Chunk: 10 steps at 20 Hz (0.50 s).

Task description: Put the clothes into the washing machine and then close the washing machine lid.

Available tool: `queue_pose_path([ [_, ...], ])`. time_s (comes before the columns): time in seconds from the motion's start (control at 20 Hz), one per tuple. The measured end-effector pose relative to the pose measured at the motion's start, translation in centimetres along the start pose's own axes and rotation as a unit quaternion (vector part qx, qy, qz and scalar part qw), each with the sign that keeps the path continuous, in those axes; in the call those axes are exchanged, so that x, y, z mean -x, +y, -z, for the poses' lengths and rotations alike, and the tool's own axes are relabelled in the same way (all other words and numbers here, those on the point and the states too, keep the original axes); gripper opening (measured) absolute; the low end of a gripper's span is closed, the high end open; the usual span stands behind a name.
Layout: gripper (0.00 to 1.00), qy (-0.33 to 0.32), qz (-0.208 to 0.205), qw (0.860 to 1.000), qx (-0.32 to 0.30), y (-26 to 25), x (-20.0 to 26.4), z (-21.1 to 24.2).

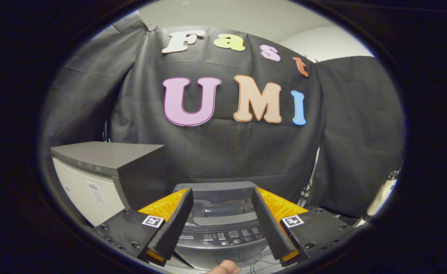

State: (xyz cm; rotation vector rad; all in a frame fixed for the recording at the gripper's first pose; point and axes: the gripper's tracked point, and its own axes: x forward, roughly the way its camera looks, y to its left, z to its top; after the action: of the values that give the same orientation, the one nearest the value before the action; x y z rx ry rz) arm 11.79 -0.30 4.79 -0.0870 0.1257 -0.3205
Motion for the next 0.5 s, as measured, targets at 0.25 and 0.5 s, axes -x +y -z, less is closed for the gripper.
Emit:
queue_pose_path([
  [0.25,0.97,-0.004,-0.004,1.000,-0.001,-0.6,1.1,-0.6],
  [0.5,0.97,0.010,0.003,1.000,-0.011,-1.3,1.9,0.6],
])
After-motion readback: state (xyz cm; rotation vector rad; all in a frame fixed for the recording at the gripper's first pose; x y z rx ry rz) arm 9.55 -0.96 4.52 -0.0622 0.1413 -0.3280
